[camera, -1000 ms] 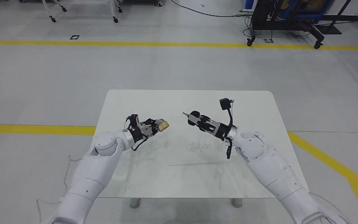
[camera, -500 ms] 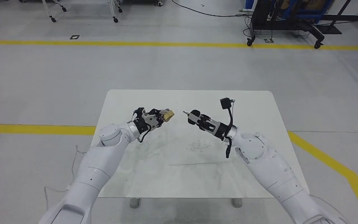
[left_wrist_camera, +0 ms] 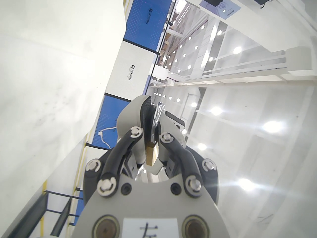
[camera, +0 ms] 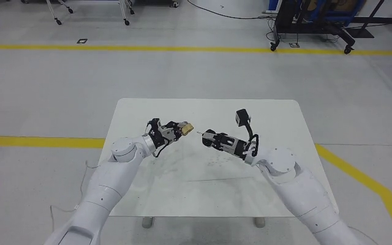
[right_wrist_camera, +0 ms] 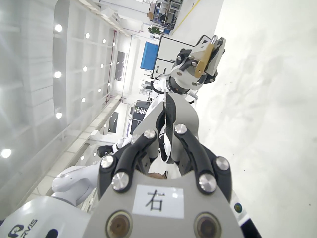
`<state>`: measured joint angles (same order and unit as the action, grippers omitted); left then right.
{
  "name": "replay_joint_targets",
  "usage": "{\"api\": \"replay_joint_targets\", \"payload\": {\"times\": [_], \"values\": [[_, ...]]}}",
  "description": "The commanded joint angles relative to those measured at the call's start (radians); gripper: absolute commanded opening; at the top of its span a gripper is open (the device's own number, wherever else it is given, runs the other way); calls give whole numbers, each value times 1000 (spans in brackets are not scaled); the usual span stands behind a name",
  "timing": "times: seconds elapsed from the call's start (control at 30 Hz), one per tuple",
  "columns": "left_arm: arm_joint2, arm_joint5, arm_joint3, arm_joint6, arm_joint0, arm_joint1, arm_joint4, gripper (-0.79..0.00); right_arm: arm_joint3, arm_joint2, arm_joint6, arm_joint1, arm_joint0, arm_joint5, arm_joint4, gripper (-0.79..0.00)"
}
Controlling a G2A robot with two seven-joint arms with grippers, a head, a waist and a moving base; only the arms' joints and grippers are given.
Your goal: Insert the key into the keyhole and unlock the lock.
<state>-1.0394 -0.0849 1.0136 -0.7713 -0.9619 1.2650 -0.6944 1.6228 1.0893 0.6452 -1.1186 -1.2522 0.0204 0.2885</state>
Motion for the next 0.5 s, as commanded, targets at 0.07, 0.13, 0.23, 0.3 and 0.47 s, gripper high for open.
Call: {"api": "replay_joint_targets", "payload": {"times": [0.07,0.13,0.23,0.3,0.47], "values": [[-6,0,19,19,-14,-4,32,-785,56,-19,-2,0,-14,-93,-31,-785],[-13,-5,24,23,-15,-5,34,-785,54,-32,-25,-4,-3,-119,-52,-785],[-20,-10,31,30,-20,-6,35,-785,38,-57,-99,-14,15,-152,-67,-785],[-23,-8,36,36,-23,-6,38,-785,28,-77,-135,-22,23,-165,-60,-785],[-29,7,47,61,-29,-5,59,-785,-14,-113,-189,-42,46,-170,-27,-785]]}}
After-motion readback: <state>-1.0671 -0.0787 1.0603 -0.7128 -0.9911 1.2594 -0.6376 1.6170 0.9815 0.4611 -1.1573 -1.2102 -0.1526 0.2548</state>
